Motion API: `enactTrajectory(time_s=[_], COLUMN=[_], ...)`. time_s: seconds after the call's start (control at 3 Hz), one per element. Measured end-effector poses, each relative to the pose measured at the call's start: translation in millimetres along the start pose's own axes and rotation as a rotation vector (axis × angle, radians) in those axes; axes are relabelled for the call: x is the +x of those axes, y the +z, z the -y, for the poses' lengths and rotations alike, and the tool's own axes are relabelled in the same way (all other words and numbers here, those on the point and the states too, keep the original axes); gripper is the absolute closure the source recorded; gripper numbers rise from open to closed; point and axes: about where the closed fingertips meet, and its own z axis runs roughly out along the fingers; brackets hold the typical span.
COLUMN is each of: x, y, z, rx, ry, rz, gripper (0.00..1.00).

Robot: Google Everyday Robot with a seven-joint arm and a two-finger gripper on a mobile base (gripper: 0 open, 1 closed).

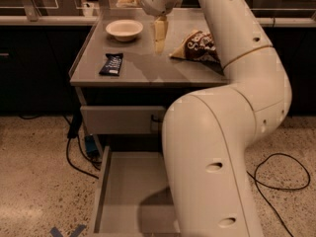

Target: Place rxbar blueberry into middle drawer

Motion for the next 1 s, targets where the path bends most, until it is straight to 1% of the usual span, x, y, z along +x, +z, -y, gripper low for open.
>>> enactTrajectory(time_s=[0.33, 0.67, 1.0], x=[0, 1, 1], y=[1, 5, 22], z=[15, 23, 25], rx=[0.050, 0.074, 0.049], ry=[-0.020, -0.021, 0.003], rz=[0.002, 0.000, 0.011], gripper=[0.00, 0.00, 0.00])
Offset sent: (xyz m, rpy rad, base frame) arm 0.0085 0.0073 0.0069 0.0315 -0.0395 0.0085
